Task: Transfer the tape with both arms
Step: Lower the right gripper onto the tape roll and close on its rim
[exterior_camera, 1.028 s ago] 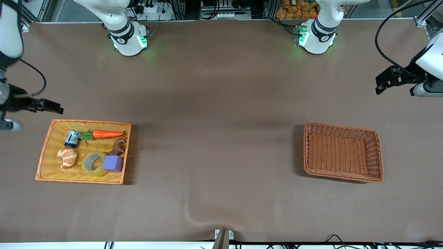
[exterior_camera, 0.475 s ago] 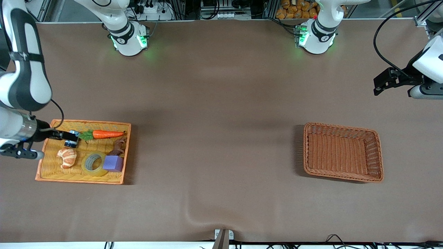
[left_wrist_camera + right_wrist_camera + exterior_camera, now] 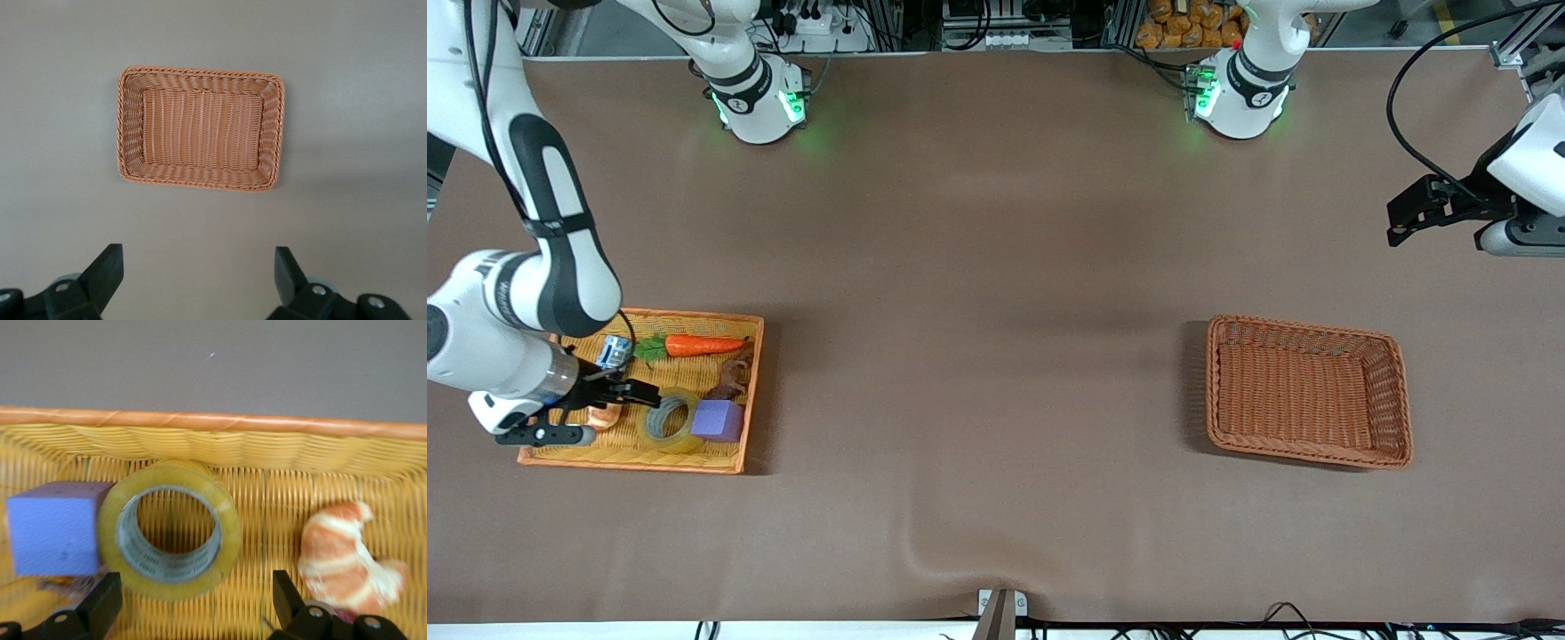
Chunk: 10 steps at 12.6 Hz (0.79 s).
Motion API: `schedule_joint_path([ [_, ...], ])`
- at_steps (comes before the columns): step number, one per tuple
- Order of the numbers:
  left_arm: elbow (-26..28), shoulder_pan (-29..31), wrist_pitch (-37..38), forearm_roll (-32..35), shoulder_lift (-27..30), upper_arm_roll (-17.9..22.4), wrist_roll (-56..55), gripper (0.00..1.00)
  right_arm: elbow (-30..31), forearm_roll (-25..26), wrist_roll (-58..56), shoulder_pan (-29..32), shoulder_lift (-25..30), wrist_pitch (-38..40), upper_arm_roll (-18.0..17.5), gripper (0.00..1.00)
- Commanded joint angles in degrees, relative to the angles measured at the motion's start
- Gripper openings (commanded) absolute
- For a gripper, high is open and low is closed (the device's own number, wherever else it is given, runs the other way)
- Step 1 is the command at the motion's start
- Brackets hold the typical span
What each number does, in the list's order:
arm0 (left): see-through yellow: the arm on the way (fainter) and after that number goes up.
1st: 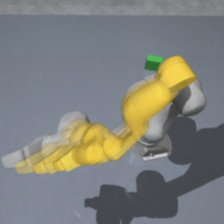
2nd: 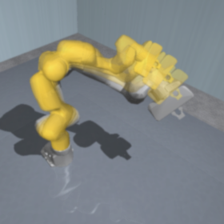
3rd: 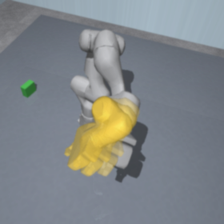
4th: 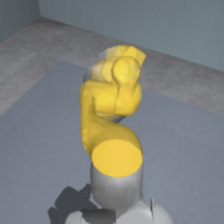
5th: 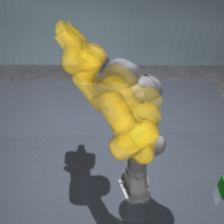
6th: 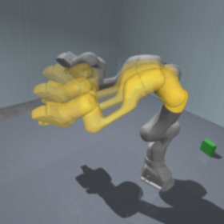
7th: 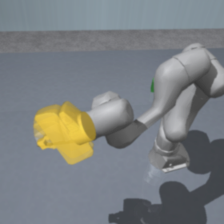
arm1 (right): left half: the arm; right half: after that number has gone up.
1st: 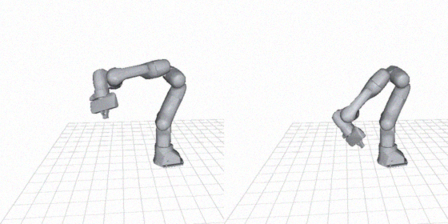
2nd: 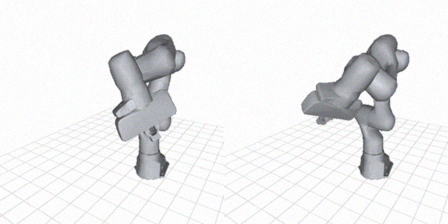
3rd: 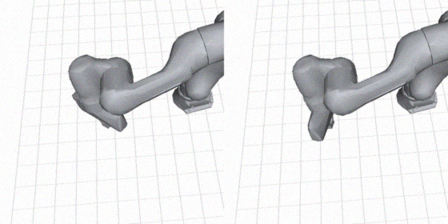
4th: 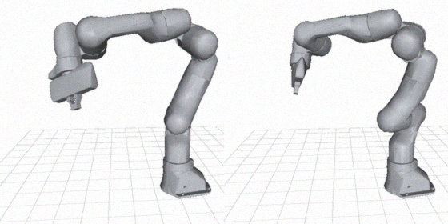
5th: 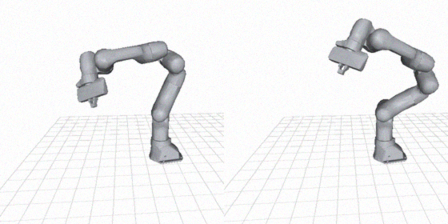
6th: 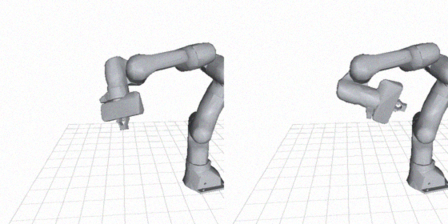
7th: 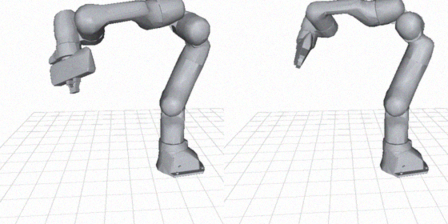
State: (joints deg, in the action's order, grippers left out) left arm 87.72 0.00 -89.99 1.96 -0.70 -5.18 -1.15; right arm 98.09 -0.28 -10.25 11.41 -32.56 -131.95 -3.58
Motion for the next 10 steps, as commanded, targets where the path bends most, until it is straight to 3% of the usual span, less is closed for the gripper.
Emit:
schedule_joint_path([
  [1, 0.1, 0.5, 0.7, -1.7, 0.2, -0.2, -0.4, 1.00, -1.1, 0.8, -2.3, 0.3, -3.6, -4.2, -0.6, 1.00],
  [6, 1.0, 0.5, 0.7, -1.7, 0.7, -0.2, -0.4, 1.00, -0.9, 3.7, -2.3, 0.2, -5.2, -5.9, -0.6, 1.00],
  [7, 1.0, 0.5, 0.7, -1.7, 0.6, -0.1, -0.4, 1.00, -0.8, 5.0, -2.4, 0.0, -5.6, -7.0, -0.6, 0.94],
  [8, 1.0, 0.6, 0.7, -1.7, 0.5, -0.1, -0.4, 1.00, -0.6, 7.8, -2.4, -0.1, -5.7, -8.3, -0.6, 0.35],
  [9, 1.0, 0.6, 0.7, -1.7, 0.5, -0.1, -0.4, 1.00, -0.7, 11.4, -2.5, -0.2, -5.5, -8.4, -0.6, 0.13],
  [10, 1.0, 0.6, 0.7, -1.7, 0.5, -0.1, -0.4, 1.00, -1.0, 16.5, -2.8, 0.6, -5.3, -8.8, -0.6, 0.00],
])
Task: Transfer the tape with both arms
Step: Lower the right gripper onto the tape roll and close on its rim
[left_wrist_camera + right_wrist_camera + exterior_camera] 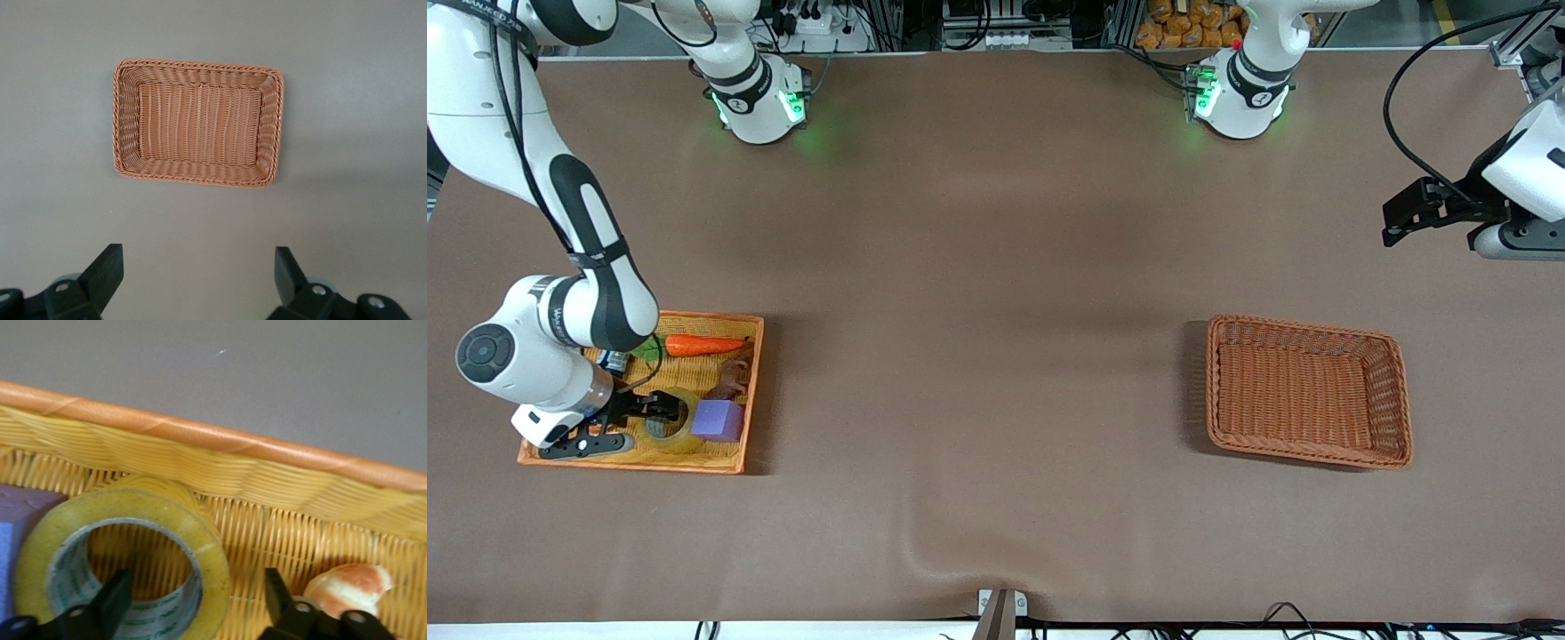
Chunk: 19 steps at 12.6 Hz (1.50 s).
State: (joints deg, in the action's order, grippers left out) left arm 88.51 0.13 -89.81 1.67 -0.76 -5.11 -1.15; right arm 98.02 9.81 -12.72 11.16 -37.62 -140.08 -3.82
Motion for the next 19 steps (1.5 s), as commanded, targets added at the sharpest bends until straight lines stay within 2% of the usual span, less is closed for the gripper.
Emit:
schedule_joint_path([
  [1, 0.3, 0.5, 0.5, -1.4, 0.7, -0.2, -0.4, 1.00, -1.0, 9.3, -0.5, 1.9, -0.3, -1.2, -0.6, 0.00],
  [5, 0.3, 0.5, 0.6, -1.6, 0.8, -0.1, -0.4, 1.00, -1.1, 9.0, -0.7, 2.0, -0.1, -2.1, -0.8, 0.00],
  [8, 0.3, 0.5, 0.9, -1.6, 1.2, -0.1, -0.4, 1.00, -1.1, 5.9, -0.7, 1.6, 0.6, -1.5, -1.0, 0.00],
  [12, 0.5, 0.4, 0.9, -2.3, 1.2, -0.2, -0.4, 1.00, -1.2, 4.8, -1.1, 2.1, 6.7, 4.6, -1.4, 0.00],
  [17, 0.5, 0.4, 0.9, -2.6, 1.2, -0.2, -0.4, 1.00, -3.5, -13.2, -0.5, 1.6, 10.7, 14.1, -1.3, 0.00],
  [18, 0.5, 0.3, 0.9, -2.6, 1.2, -0.2, -0.5, 1.00, -4.4, -15.9, 2.7, 1.1, 11.0, 16.0, -1.3, 0.00],
  [19, 0.5, 0.4, 0.9, -2.7, 1.2, -0.3, -0.6, 1.00, -4.6, -16.5, 7.8, -0.2, 11.7, 17.5, -1.3, 0.00],
])
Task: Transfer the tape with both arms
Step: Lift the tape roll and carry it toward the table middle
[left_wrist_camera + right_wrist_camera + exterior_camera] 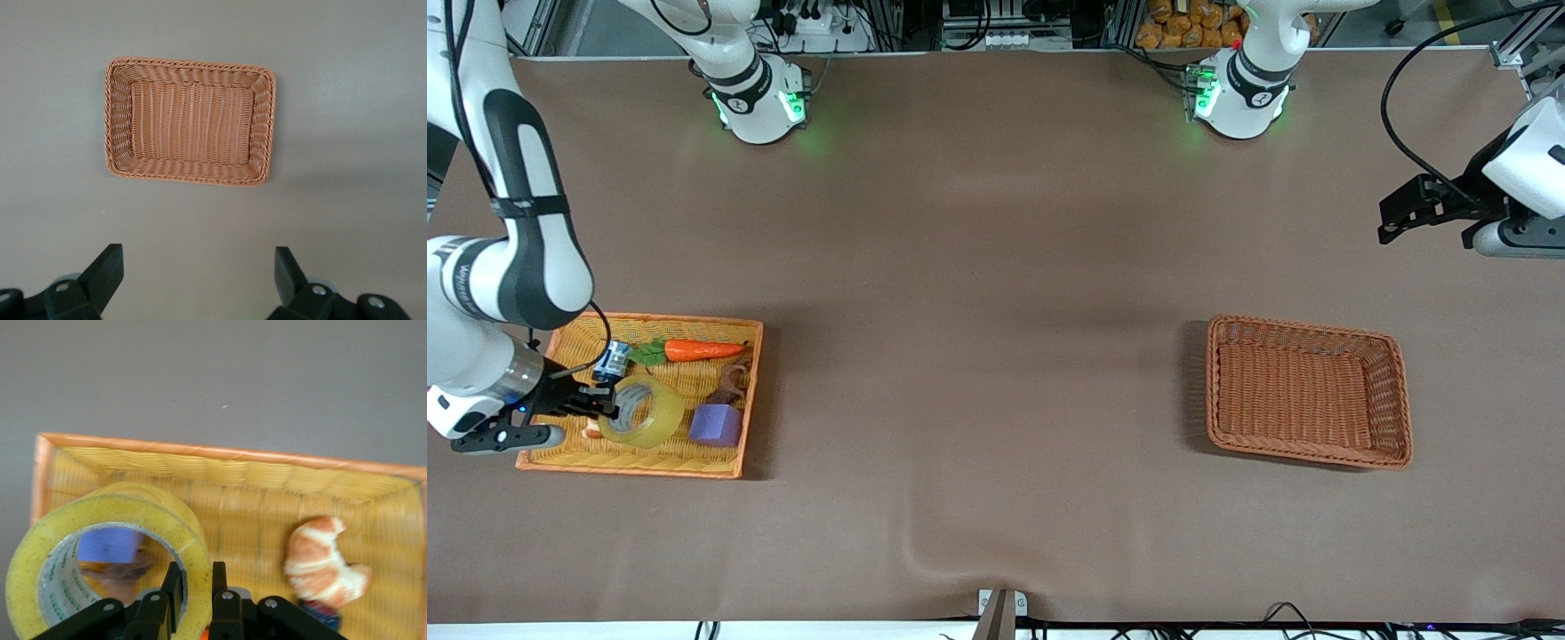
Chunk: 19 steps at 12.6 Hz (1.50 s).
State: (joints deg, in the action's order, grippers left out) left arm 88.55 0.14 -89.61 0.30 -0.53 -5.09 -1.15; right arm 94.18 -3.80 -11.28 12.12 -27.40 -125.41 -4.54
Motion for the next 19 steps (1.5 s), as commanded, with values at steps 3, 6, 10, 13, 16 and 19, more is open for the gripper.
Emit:
schedule_joint_path([
  [3, 0.5, 0.3, 0.7, -1.3, 1.0, -0.3, -0.6, 1.00, -0.7, -2.2, 25.7, -10.5, 2.5, 5.4, -0.4, 0.00],
  [6, 0.9, 0.3, 0.7, -1.4, 1.0, -0.3, -0.6, 1.00, -1.1, -0.7, 44.3, -21.2, 2.4, 5.3, -0.1, 0.00],
  [10, 1.0, 0.2, 0.7, -1.4, 1.0, -0.3, -0.6, 1.00, -3.8, 1.3, 66.6, -32.1, -1.7, 1.5, 0.0, 0.00],
  [13, 1.0, 0.2, 0.7, -1.4, 0.9, -0.4, -0.7, 1.00, -4.3, 6.9, 81.8, -39.1, -6.5, -1.6, 0.0, 0.00],
  [16, 1.1, 0.4, 0.7, -3.0, 0.7, -0.3, -1.2, 1.00, -9.6, 7.2, 89.0, -44.6, -12.3, -1.6, 0.1, 0.00],
  [19, 1.1, 0.3, 0.7, -3.0, 0.6, -0.3, -1.5, 1.00, -10.2, 7.1, 92.0, -47.7, -13.6, -1.3, 0.1, 0.76],
])
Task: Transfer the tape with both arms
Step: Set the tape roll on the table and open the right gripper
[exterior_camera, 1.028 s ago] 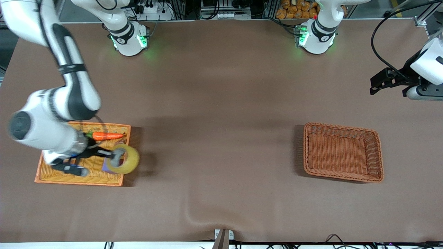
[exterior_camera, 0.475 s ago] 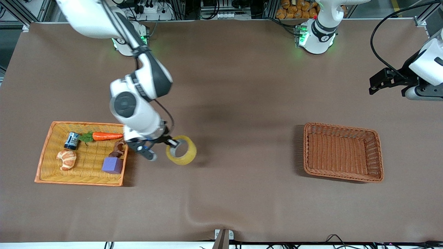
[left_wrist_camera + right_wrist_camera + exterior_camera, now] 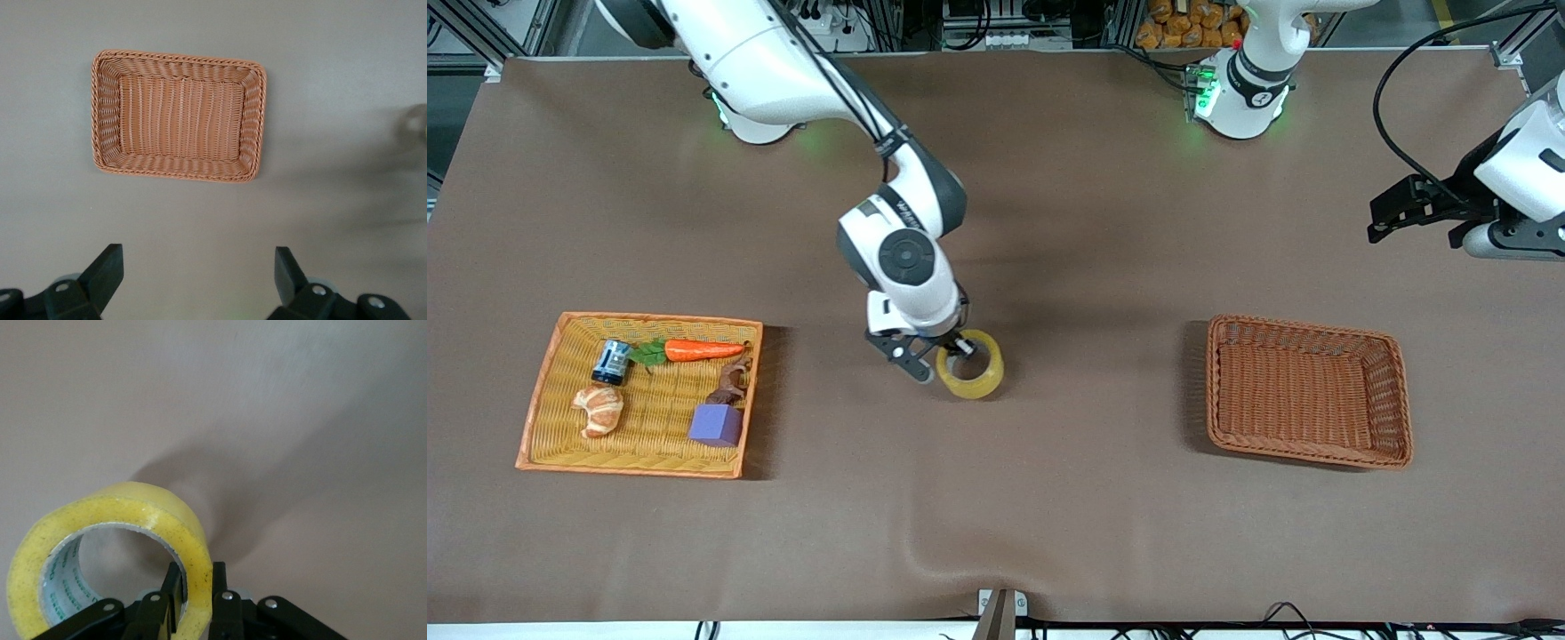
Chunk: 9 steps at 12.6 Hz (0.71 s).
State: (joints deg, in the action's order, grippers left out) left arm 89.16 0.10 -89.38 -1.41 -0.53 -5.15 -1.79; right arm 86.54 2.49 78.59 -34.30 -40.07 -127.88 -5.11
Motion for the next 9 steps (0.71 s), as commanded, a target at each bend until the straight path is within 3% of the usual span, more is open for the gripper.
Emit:
schedule_joint_path([
  [1, 0.5, 0.3, 0.4, -1.3, 0.5, -0.2, -0.8, 1.00, -2.6, 0.9, 2.6, -1.2, -0.5, 1.5, 0.7, 1.00],
  [4, 0.7, 0.3, 0.4, -1.3, 0.4, -0.2, -0.8, 1.00, -2.6, 1.0, -2.0, 2.3, 2.2, 1.6, 2.0, 1.00],
  [7, 1.0, 0.2, 0.3, -1.3, 0.4, -0.2, -0.8, 1.00, -2.0, 0.9, -18.2, 11.1, 5.0, 3.6, 2.1, 1.00],
  [9, 1.3, -0.1, 0.3, -1.3, 0.4, -0.2, -0.8, 1.00, -1.6, 0.9, -30.8, 17.9, 6.8, 8.9, 2.1, 1.00],
])
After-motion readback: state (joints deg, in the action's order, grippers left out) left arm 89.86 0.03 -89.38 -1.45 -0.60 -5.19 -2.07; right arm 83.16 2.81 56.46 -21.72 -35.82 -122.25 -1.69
